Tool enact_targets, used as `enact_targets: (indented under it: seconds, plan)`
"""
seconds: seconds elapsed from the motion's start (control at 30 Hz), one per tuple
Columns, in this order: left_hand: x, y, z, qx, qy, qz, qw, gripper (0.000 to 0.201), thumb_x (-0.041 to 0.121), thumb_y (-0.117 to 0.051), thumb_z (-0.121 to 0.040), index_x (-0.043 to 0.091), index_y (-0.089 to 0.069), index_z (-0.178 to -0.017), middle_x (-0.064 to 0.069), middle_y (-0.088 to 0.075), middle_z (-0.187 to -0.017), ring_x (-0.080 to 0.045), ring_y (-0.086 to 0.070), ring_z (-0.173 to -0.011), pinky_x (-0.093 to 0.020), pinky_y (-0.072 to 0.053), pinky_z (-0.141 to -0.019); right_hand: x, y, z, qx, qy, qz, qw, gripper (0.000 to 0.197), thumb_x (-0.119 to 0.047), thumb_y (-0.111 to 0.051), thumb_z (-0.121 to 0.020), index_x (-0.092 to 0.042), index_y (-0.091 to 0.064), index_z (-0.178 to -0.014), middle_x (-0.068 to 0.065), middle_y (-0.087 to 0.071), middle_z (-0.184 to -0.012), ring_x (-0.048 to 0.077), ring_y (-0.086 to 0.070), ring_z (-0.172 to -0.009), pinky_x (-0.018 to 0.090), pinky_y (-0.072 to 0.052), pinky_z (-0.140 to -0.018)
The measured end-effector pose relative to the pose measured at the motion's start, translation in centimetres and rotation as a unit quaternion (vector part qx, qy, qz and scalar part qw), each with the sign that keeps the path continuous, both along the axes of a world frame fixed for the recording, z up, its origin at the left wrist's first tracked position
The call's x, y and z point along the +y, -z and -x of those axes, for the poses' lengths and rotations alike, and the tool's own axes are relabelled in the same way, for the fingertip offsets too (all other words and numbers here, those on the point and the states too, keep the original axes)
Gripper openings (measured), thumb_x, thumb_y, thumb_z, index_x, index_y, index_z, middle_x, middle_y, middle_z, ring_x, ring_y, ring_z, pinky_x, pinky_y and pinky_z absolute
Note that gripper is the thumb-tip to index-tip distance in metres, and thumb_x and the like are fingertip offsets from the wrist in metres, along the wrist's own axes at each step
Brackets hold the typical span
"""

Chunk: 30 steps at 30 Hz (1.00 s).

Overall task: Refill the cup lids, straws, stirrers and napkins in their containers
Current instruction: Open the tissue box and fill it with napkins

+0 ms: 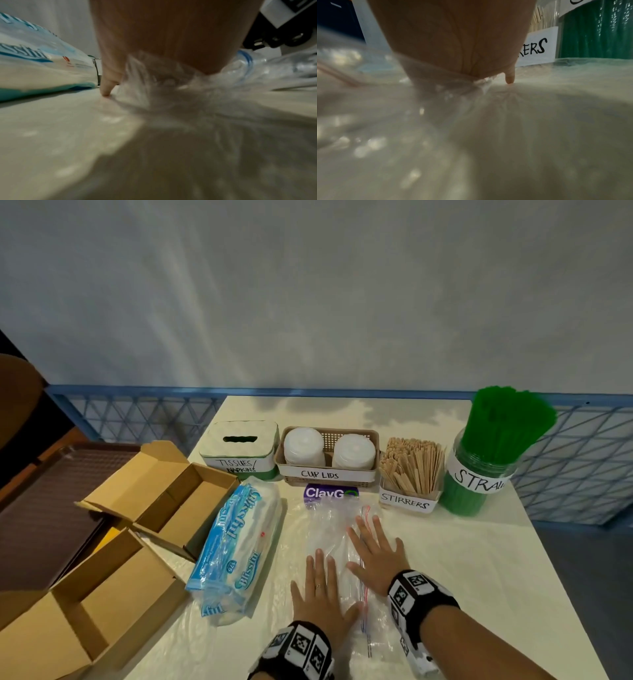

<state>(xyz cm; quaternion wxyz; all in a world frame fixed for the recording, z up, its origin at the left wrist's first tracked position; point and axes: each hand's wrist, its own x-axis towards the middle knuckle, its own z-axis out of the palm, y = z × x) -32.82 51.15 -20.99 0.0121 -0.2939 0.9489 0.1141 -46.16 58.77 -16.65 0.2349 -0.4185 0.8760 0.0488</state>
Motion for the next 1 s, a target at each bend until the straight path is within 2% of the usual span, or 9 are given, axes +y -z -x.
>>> enact_targets:
  seconds: [0.13, 0.33, 0.47, 0.5, 0.57, 0.63, 0.73, 0.87, 1.0]
  plan:
    - [-0.3, -0.3, 0.4, 0.002, 0.003, 0.011, 1.0, 0.088, 0.067, -0.004, -0.087, 0.004, -0.002, -0.148, -0.012, 0.004, -0.158, -0.025, 0.008, -0.146, -0.05, -0.052, -0.077, -0.1, 0.6, 0.4, 0.001, 0.005, -0.001, 1.0, 0.089, -0.069, 0.01, -0.067, -0.03, 0.016, -0.147, -0.003, 0.031, -0.152, 0.021, 0.035, -0.134, 0.059, -0.006, -0.112]
    - [-0.4, 0.2, 0.3, -0.023, 0.021, -0.008, 0.999, 0.088, 0.068, -0.004, -0.087, 0.004, -0.002, -0.149, -0.012, -0.001, -0.158, -0.025, 0.004, -0.146, -0.048, -0.049, -0.081, 0.0, 0.5, 0.4, 0.007, 0.012, 0.007, 1.0, 0.066, -0.056, -0.019, -0.095, -0.031, 0.015, -0.147, -0.004, 0.028, -0.153, 0.025, 0.031, -0.139, 0.059, -0.004, -0.112]
    - [-0.3, -0.7, 0.4, -0.049, 0.0, -0.054, 0.997, 0.085, 0.064, 0.0, -0.089, 0.003, 0.006, -0.148, -0.015, -0.04, -0.142, -0.027, -0.05, -0.126, -0.052, -0.051, -0.081, -0.4, 1.4, 0.2, 0.094, -0.002, 0.099, 0.991, 0.069, -0.058, -0.025, -0.09, -0.023, -0.018, -0.149, 0.004, 0.014, -0.156, 0.018, 0.041, -0.133, 0.062, -0.005, -0.11]
    - [-0.3, -1.3, 0.6, -0.055, 0.007, -0.032, 0.998, 0.084, 0.063, 0.002, -0.089, 0.001, 0.011, -0.146, -0.016, -0.037, -0.143, -0.027, -0.044, -0.129, -0.055, -0.046, -0.089, -0.6, 1.1, 0.1, 0.124, -0.006, 0.11, 0.986, 0.07, -0.058, -0.039, -0.085, -0.021, -0.035, -0.144, 0.005, 0.005, -0.158, 0.019, 0.037, -0.136, 0.06, -0.002, -0.11]
    - [0.2, -2.9, 0.8, -0.129, 0.048, 0.006, 0.99, 0.084, 0.064, 0.0, -0.088, -0.001, 0.029, -0.134, -0.016, 0.004, -0.152, -0.025, 0.005, -0.141, -0.059, -0.014, -0.111, -1.1, 1.2, 0.1, 0.169, -0.031, 0.141, 0.975, 0.072, -0.052, -0.068, -0.072, -0.017, -0.052, -0.133, 0.003, -0.004, -0.158, 0.018, 0.029, -0.141, 0.053, 0.006, -0.111]
    - [0.3, -3.0, 0.9, -0.209, 0.062, 0.01, 0.976, 0.084, 0.066, -0.01, -0.09, 0.003, 0.032, -0.127, -0.011, 0.036, -0.139, -0.023, 0.034, -0.131, -0.053, 0.01, -0.112, -1.5, 0.7, -0.2, 0.148, -0.046, 0.138, 0.978, 0.08, -0.047, -0.067, -0.077, -0.017, -0.035, -0.143, 0.0, 0.014, -0.156, 0.017, 0.029, -0.14, 0.054, 0.003, -0.113]
    - [0.1, -2.9, 1.0, -0.244, 0.06, -0.009, 0.968, 0.082, 0.065, -0.011, -0.089, 0.005, 0.032, -0.126, -0.007, 0.041, -0.138, -0.023, 0.029, -0.138, -0.047, 0.011, -0.114, -1.5, 0.5, -0.2, 0.08, -0.039, 0.081, 0.993, 0.07, -0.045, -0.031, -0.098, -0.031, 0.025, -0.138, -0.005, 0.038, -0.146, 0.019, 0.023, -0.142, 0.059, -0.011, -0.112]
    - [-0.2, -2.9, 0.2, -0.256, 0.065, -0.037, 0.964, 0.089, 0.068, 0.014, -0.067, 0.005, 0.032, -0.127, -0.012, 0.031, -0.151, -0.018, 0.034, -0.129, -0.045, 0.008, -0.115, -1.6, -0.1, -0.5, 0.032, -0.026, 0.017, 0.999, 0.057, -0.038, -0.019, -0.1, -0.039, 0.016, -0.144, -0.003, 0.027, -0.154, 0.021, 0.015, -0.145, 0.057, -0.012, -0.112]
    - [-1.0, -4.1, 0.2, -0.269, 0.089, -0.058, 0.957, 0.087, 0.061, -0.021, -0.093, 0.003, 0.022, -0.143, -0.011, 0.032, -0.149, -0.027, 0.021, -0.143, -0.046, 0.002, -0.117, -1.8, -0.4, -0.7, 0.03, -0.021, -0.003, 0.999, 0.055, -0.038, -0.019, -0.1, -0.04, 0.011, -0.146, -0.005, 0.026, -0.154, 0.02, 0.015, -0.145, 0.056, -0.011, -0.113]
